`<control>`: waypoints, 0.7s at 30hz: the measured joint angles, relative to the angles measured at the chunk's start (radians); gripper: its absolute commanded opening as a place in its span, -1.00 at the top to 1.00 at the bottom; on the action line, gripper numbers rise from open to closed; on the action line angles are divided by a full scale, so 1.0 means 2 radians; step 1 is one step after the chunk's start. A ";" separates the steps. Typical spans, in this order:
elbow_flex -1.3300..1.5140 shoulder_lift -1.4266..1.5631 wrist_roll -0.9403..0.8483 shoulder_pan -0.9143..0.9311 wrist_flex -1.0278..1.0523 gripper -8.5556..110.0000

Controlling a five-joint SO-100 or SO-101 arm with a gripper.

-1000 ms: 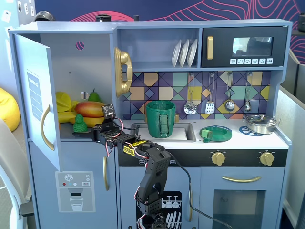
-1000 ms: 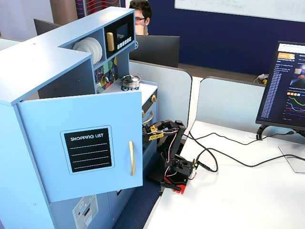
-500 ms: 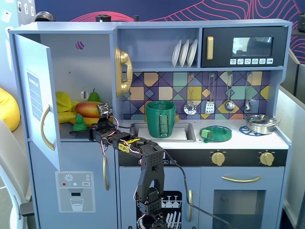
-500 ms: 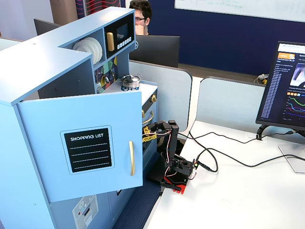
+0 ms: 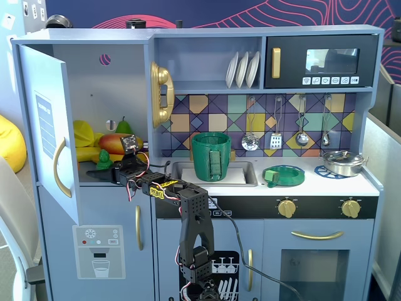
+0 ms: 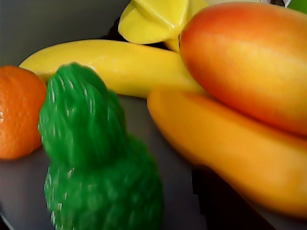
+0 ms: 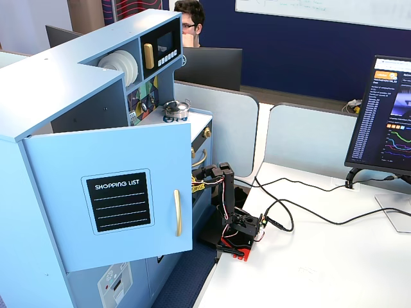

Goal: Pick up the green pineapple from the left cabinet and place it in the green recipient

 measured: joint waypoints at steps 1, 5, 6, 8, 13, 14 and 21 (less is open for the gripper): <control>-0.006 -0.003 0.000 0.000 0.005 0.63; -0.027 -0.012 -0.018 0.000 0.035 0.86; -0.031 -0.012 -0.020 0.000 0.044 0.86; -0.034 -0.012 -0.022 0.000 0.054 0.86; -0.039 -0.001 -0.060 0.000 0.083 0.86; -0.039 0.008 -0.081 0.000 0.096 0.86; 0.029 0.170 -0.176 -0.001 0.239 0.86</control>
